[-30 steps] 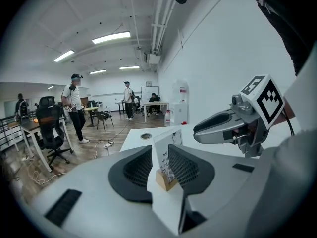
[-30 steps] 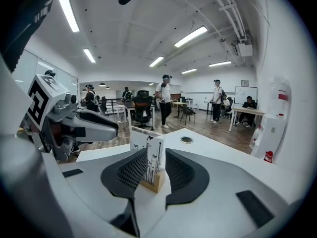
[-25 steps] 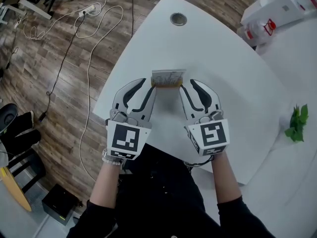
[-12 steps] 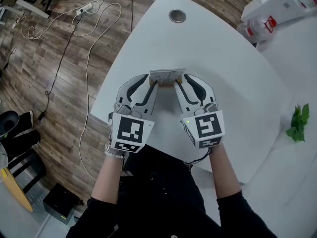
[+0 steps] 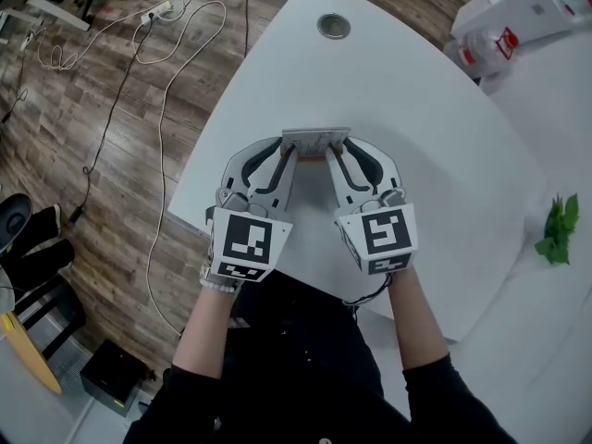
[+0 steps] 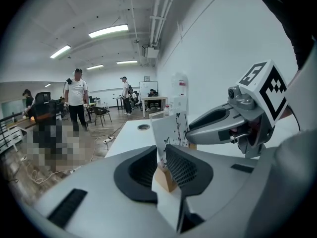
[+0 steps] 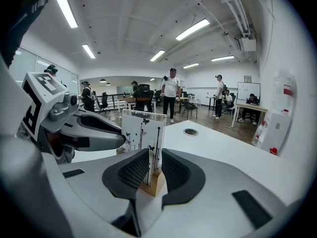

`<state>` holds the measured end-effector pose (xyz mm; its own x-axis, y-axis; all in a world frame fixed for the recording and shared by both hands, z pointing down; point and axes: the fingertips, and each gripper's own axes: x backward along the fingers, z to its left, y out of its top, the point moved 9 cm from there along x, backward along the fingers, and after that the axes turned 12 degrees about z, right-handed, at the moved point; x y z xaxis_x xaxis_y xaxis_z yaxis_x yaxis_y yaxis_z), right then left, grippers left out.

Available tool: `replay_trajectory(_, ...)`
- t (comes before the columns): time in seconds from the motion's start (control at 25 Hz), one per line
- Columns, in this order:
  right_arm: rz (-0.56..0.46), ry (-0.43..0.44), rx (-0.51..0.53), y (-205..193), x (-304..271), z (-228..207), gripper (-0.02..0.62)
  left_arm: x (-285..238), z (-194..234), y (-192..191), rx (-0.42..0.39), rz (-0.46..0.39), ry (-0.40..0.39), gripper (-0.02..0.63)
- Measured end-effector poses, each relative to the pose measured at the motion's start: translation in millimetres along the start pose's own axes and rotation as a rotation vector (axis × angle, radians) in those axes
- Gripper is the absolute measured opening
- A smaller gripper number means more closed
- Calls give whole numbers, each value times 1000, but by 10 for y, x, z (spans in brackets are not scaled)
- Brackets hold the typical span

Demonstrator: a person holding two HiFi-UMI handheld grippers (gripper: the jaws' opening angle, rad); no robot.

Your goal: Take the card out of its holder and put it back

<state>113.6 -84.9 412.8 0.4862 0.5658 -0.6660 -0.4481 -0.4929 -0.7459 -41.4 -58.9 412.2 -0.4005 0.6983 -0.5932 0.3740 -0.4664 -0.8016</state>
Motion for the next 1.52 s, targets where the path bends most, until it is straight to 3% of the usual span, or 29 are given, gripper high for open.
replay_trajectory(1.52,-52,-67,-26,108,230,137,89,178,65,118,-4,-30,-42,61)
